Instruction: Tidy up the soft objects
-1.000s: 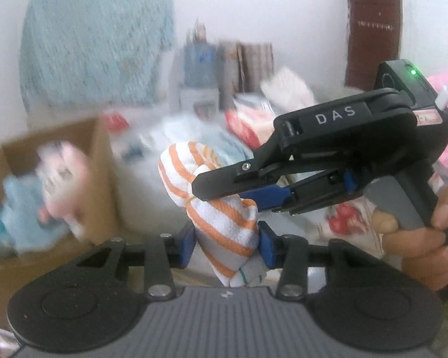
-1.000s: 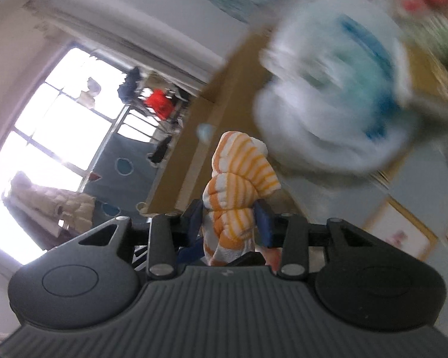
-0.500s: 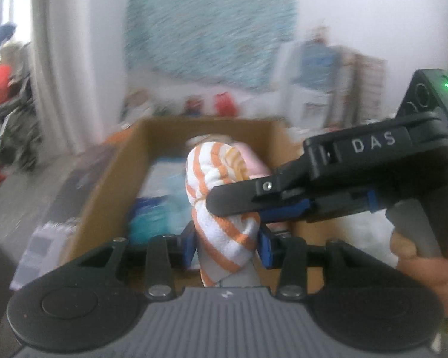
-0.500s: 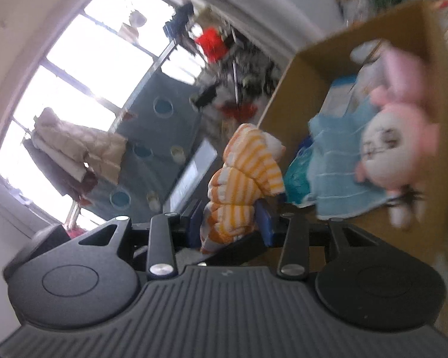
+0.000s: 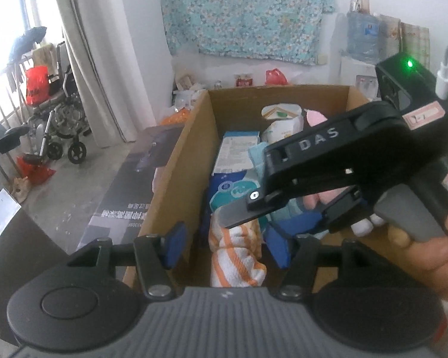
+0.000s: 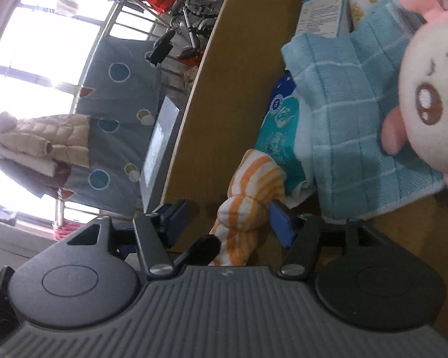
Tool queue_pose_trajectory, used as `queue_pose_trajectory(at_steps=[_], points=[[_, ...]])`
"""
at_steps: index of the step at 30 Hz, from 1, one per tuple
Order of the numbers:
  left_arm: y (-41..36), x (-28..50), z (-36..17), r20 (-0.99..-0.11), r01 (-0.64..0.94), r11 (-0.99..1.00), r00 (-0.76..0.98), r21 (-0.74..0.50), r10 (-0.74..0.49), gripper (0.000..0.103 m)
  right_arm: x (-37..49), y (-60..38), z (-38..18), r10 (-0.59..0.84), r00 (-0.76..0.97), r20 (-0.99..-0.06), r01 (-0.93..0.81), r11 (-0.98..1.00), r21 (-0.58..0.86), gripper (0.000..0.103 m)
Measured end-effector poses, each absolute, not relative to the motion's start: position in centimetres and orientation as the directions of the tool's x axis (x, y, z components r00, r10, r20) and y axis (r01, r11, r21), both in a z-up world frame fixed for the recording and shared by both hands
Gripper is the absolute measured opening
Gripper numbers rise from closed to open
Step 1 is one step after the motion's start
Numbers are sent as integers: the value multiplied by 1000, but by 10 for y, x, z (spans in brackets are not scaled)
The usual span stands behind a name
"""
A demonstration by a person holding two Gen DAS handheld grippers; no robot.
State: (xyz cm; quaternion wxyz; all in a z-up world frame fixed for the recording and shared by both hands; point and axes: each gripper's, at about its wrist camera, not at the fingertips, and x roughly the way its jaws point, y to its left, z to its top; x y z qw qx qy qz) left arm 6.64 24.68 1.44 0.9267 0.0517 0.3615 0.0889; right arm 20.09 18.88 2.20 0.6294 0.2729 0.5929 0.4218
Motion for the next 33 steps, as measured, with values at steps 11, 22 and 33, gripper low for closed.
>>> queue_pose_trajectory(at_steps=[11,22,33], points=[[215,20,50,-539,-61,998,840,13,58,81,177,86,72,934,45,-354,-242,354,904,79],[46,-1,26,-479,490,867,743,-88,-468,89,60,-177,133,805,567,-172,-327,413,850,91],[-85,27,-54,-620,647,759,564,-79,-545,82,-48,-304,78,479,819,-316,-44,602,798,99]])
